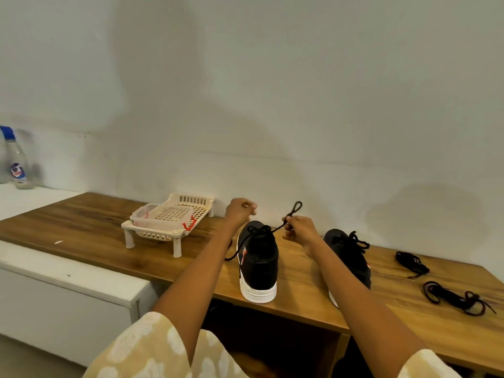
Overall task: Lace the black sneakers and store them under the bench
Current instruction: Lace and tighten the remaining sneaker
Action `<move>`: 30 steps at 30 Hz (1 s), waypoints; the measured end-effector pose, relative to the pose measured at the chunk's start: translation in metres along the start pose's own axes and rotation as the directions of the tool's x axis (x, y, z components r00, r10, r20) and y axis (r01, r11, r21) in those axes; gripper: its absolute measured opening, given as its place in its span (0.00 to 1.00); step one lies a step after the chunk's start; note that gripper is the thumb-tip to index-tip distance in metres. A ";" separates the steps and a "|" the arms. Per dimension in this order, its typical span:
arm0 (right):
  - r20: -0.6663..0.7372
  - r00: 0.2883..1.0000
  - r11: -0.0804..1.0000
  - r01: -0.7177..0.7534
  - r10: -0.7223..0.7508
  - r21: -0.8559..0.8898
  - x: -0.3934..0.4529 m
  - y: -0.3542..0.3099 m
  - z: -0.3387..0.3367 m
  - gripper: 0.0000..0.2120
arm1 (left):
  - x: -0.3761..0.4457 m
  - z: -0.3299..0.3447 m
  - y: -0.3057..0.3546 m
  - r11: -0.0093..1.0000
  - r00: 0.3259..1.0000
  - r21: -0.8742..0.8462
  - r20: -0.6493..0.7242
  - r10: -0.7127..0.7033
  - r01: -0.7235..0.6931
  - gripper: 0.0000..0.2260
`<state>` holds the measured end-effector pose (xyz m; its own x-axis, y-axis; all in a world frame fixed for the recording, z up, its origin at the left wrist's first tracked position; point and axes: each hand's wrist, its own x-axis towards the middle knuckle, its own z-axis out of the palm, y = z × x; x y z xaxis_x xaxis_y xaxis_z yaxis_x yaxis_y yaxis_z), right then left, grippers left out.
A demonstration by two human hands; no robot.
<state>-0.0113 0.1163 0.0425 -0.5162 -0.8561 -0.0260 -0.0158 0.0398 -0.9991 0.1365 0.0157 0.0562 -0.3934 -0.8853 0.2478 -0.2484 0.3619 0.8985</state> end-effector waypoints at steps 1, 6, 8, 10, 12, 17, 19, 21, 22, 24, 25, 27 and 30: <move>-0.038 0.994 0.994 -0.102 0.103 0.044 0.002 0.007 -0.002 0.10 | -0.002 -0.002 -0.015 0.997 0.998 0.060 -0.038 -0.052 0.054 0.07; -0.057 0.923 0.923 -0.383 0.380 -0.042 0.011 0.045 0.001 0.15 | -0.021 0.007 -0.064 0.984 0.989 0.111 0.042 -0.144 0.139 0.08; -0.084 0.920 0.913 -0.391 0.383 -0.118 0.020 0.051 0.007 0.18 | -0.020 0.012 -0.069 0.990 0.989 0.055 0.069 -0.131 0.128 0.10; -0.190 0.938 0.898 -0.337 0.292 -0.282 0.031 0.057 0.010 0.27 | -0.016 0.015 -0.072 0.994 0.991 0.024 0.079 -0.108 0.107 0.10; -0.329 0.938 0.856 -0.254 0.106 -0.449 0.037 0.056 0.010 0.28 | -0.011 0.017 -0.076 0.995 0.992 0.010 0.079 -0.099 0.098 0.10; 0.032 0.982 0.808 0.173 -0.187 -0.563 0.050 0.038 0.016 0.12 | 0.004 0.021 -0.084 0.998 0.996 0.001 0.067 -0.063 0.064 0.08; 0.133 0.976 0.812 0.217 -0.173 -0.542 0.052 0.038 0.022 0.12 | 0.008 0.021 -0.087 0.998 0.995 -0.011 0.084 -0.055 0.056 0.08; 0.146 0.973 0.831 0.230 -0.180 -0.506 0.053 0.043 0.023 0.11 | 0.010 0.021 -0.089 0.999 0.994 -0.003 0.095 -0.051 0.052 0.07; 0.141 0.973 0.848 0.228 -0.183 -0.479 0.054 0.045 0.024 0.11 | 0.012 0.022 -0.090 0.999 0.995 0.011 0.090 -0.047 0.046 0.06; 0.116 0.974 0.867 0.226 -0.194 -0.443 0.056 0.051 0.024 0.08 | 0.013 0.025 -0.091 0.998 0.996 0.051 0.075 -0.037 0.033 0.05; 0.096 0.975 0.869 0.222 -0.200 -0.443 0.058 0.053 0.025 0.05 | 0.013 0.026 -0.091 0.997 0.997 0.064 0.072 -0.041 0.036 0.05; 0.072 0.976 0.832 0.215 -0.208 -0.511 0.061 0.054 0.027 0.04 | 0.011 0.027 -0.090 0.997 0.994 0.034 0.078 -0.072 0.070 0.05; 0.019 0.975 0.823 0.197 -0.220 -0.533 0.059 0.058 0.030 0.07 | 0.008 0.022 -0.089 0.989 0.985 -0.063 0.119 -0.122 0.130 0.06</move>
<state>-0.0169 0.0524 -0.0184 -0.4832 -0.8537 0.1941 -0.5706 0.1390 -0.8094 0.1362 -0.0175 -0.0298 -0.4625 -0.8819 0.0913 -0.2409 0.2242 0.9443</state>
